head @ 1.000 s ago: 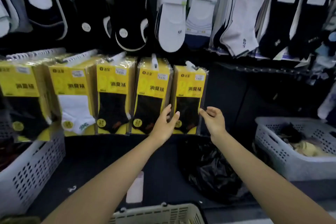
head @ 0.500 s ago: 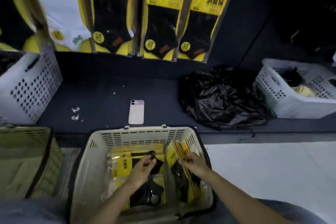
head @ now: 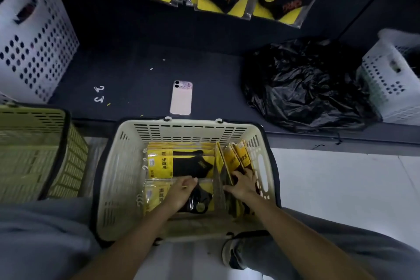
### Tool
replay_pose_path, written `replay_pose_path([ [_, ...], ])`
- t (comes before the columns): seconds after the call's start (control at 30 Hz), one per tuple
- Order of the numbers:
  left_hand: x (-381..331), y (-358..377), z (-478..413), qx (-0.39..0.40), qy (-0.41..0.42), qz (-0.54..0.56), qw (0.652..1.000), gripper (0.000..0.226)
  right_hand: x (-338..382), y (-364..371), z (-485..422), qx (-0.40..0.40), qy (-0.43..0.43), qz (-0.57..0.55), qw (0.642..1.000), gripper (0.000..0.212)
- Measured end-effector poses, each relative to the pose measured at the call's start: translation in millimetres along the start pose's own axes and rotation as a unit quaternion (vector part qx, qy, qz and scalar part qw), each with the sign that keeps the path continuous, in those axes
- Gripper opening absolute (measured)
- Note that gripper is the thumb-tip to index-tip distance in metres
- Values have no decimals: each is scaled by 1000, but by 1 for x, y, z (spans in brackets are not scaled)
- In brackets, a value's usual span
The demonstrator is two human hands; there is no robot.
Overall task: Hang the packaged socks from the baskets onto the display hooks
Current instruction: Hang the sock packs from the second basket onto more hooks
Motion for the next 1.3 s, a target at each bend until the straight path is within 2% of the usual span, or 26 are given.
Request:
replay_pose_path([
  [0.13,4,6,3,11,-5,22,1000,40,-2,-7,3,-72,-28,26,997,39],
  [0.23,5,10,7,24,-17,18,999,43,-7,-13,8,-84,-33,-59,994,34],
  [0.37,-3,16,12,31,-25,49,998,44,-10,-17,13,-38,-40,-130,990,35],
  [0.47,-12,18,20,37,-24,75,996,37,-14,-26,20,-16,-32,-153,988,27],
  [0.57,-24,20,29,68,-26,97,993,44,-15,-38,30,14,-8,-206,978,18],
  [0.7,-44,35,40,155,-42,183,970,61,-5,-58,60,69,-48,-327,941,20],
  [0.8,-69,42,46,177,-16,317,932,54,10,-64,83,136,-120,-385,905,13],
  [0.83,-76,40,46,167,1,352,921,50,15,-62,87,144,-134,-387,901,12],
  [0.9,-85,31,47,127,34,385,913,43,25,-56,90,154,-157,-386,896,22],
  [1.0,-82,1,52,34,45,356,933,33,30,-49,84,158,-190,-404,881,25],
  [1.07,-73,-27,57,-35,37,299,953,29,22,-52,72,86,-182,-373,906,20],
  [1.13,-60,-52,62,-109,20,249,962,20,10,-56,57,13,-148,-306,940,26],
  [1.2,-50,-66,64,-155,8,218,963,21,-1,-51,41,16,-114,-246,962,27],
  [1.3,-39,-68,58,-166,0,192,967,35,-12,-38,20,62,-73,-223,970,32],
])
Point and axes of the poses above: each hand's wrist, its own z-axis away from the middle knuckle, its own y-axis out of the palm, x = y × z, the point moved 4 cm from there along -z, towards the middle knuckle, and after that the axes turned 13 degrees about x, right-handed, at the moved point
